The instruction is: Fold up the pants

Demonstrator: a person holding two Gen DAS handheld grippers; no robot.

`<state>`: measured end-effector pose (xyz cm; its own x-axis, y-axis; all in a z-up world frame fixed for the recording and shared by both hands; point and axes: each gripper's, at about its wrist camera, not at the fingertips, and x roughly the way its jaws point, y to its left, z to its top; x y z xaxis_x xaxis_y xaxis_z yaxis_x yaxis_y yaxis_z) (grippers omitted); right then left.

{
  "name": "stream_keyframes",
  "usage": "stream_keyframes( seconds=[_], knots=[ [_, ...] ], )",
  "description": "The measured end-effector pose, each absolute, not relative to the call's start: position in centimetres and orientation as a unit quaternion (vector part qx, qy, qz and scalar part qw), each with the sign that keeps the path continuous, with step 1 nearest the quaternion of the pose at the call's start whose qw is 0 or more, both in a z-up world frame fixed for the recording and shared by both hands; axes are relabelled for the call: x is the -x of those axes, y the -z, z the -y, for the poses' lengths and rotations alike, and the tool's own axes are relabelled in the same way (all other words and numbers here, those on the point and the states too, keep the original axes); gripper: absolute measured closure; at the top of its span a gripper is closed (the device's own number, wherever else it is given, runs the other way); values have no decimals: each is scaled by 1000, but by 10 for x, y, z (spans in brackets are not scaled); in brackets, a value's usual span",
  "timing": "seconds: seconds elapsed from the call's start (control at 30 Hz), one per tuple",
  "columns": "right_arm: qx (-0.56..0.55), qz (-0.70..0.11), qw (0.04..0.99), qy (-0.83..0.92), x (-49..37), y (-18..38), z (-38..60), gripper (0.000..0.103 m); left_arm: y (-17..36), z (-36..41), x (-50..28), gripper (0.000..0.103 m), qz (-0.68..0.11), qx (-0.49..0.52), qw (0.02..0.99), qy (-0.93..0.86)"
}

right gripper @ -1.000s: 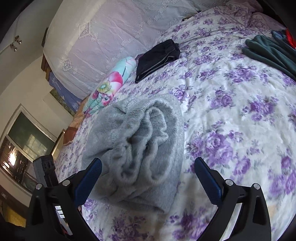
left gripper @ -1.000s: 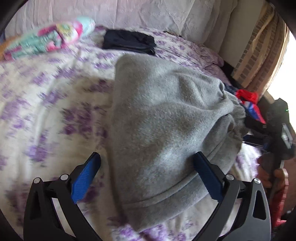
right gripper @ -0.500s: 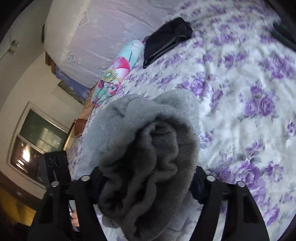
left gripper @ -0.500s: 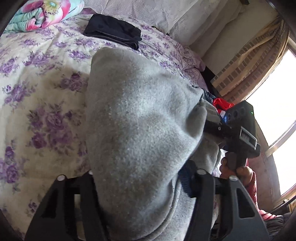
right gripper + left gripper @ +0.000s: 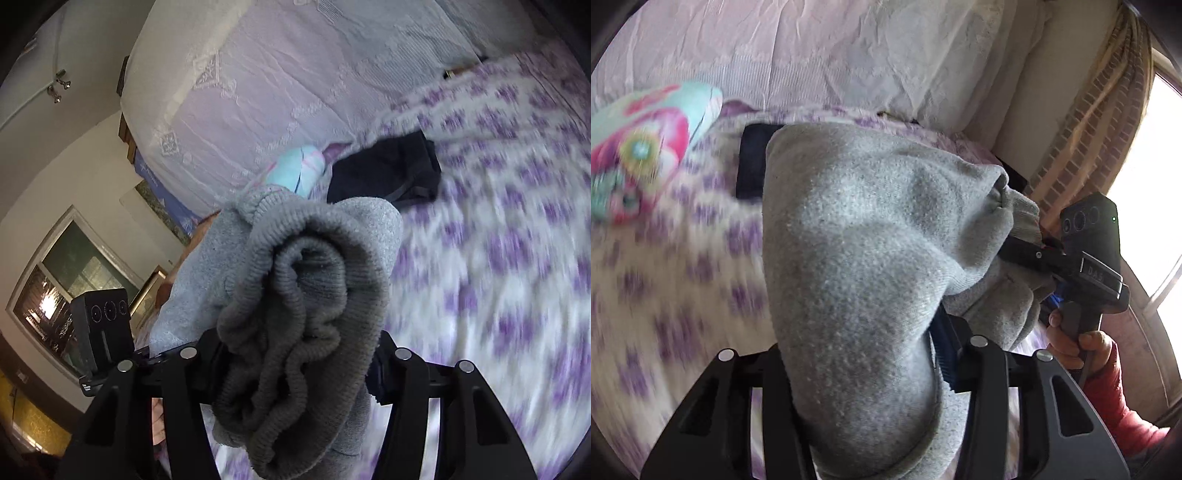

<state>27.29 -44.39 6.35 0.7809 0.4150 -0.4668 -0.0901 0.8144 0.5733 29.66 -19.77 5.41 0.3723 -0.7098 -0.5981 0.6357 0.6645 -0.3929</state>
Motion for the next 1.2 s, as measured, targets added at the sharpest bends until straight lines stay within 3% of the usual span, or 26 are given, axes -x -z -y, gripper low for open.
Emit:
stream_keyframes(
  seconds=[0.2,0.37,0.47,0.5,0.53,0.67,0.8,0.93,1.0,1.1,1.2],
  knots=[
    [-247,-279,921,-115,-423,-102,492,45,-90,244,-444,55,-355,39,855,376],
    [-251,-298,918,-80,-528,-65,526,44,-59,277,-549,51,-372,41,861,345],
    [-256,-354,899,-30,-579,-3,541,35,-1,293,-602,40,-408,25,863,298],
    [-261,-374,890,-13,-592,24,546,26,16,296,-611,29,-420,18,862,285],
    [-266,-358,895,-13,-592,34,547,23,40,297,-619,4,-428,18,865,260],
    [-246,-349,904,-31,-585,28,545,19,52,279,-613,4,-406,63,871,270],
    [-242,-341,908,-27,-565,-6,553,17,25,258,-593,4,-382,52,890,245],
    [-168,-278,945,16,-526,-56,529,17,1,236,-574,4,-352,36,913,204],
    [-94,-245,964,53,-516,-76,505,11,-9,232,-568,4,-336,25,924,180],
    [-7,-302,944,134,-551,-67,482,10,-10,260,-573,4,-348,-49,927,131],
    [-9,-403,896,186,-599,-17,489,6,13,276,-594,4,-393,-89,910,100]
  ],
)
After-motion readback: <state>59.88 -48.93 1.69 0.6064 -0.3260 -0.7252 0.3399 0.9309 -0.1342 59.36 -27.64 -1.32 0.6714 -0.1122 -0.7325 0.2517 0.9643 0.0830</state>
